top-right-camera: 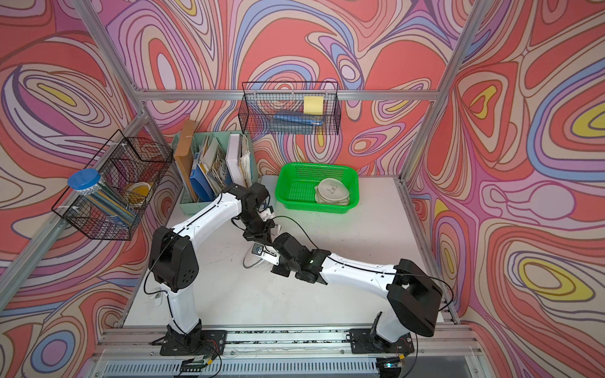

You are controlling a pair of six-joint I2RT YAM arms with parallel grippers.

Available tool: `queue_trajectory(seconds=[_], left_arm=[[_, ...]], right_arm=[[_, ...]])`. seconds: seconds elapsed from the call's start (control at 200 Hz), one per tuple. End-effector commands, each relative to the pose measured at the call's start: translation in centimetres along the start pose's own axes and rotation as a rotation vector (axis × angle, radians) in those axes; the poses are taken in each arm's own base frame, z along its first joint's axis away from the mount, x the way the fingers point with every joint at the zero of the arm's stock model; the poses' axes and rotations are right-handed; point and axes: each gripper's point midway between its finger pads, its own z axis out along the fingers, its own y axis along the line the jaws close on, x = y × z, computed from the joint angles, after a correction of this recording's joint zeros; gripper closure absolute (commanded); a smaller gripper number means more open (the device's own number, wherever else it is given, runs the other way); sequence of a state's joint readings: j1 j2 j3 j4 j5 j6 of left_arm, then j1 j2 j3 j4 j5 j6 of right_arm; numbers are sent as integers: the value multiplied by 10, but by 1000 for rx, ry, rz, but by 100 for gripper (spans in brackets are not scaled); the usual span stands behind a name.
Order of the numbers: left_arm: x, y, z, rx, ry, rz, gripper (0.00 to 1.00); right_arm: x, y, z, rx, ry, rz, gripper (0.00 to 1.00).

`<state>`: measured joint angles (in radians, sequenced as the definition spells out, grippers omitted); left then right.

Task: Turn the laundry bag inside out
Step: Zip the zipper on the laundry bag.

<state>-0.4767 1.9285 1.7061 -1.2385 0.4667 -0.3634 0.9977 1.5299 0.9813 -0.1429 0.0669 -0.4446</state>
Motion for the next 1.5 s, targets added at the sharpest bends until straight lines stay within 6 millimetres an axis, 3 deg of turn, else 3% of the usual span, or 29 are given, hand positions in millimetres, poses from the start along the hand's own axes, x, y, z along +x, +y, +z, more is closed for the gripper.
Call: queue_trajectory(seconds=[0.0, 0.305, 0.471, 0.581, 0.676, 0.746, 0.866, 1.031, 1.171, 1.362, 1.497], left_arm=[[-4, 6, -2, -36, -22, -11, 100], [-45, 21, -20, 69, -135, -198, 100], [-63, 41, -25, 115, -170, -319, 100], [-76, 54, -32, 196, -204, -392, 100], [-77, 46, -42, 208, -218, -343, 100], [-70, 39, -48, 217, -214, -287, 100], [-43, 29, -47, 149, -166, -161, 83], [3, 14, -26, 36, -49, -37, 75], [30, 7, -8, -7, 16, 14, 66], [54, 6, 12, -82, 102, 68, 59], [58, 6, 19, -123, 125, 82, 59]], right_arm=[[7, 11, 4, -18, 21, -25, 100], [7, 51, 1, -83, 46, -95, 100], [8, 69, -1, -126, 58, -108, 100], [12, 74, -1, -135, 74, -107, 100], [13, 68, 2, -101, 85, -97, 100], [13, 64, 3, -79, 87, -97, 100], [6, 59, 1, -57, 60, -102, 100], [3, 56, 0, -47, 53, -97, 100], [0, 54, -3, -37, 48, -94, 100], [-3, 51, -8, -29, 38, -86, 100], [-2, 51, -9, -29, 42, -79, 100]])
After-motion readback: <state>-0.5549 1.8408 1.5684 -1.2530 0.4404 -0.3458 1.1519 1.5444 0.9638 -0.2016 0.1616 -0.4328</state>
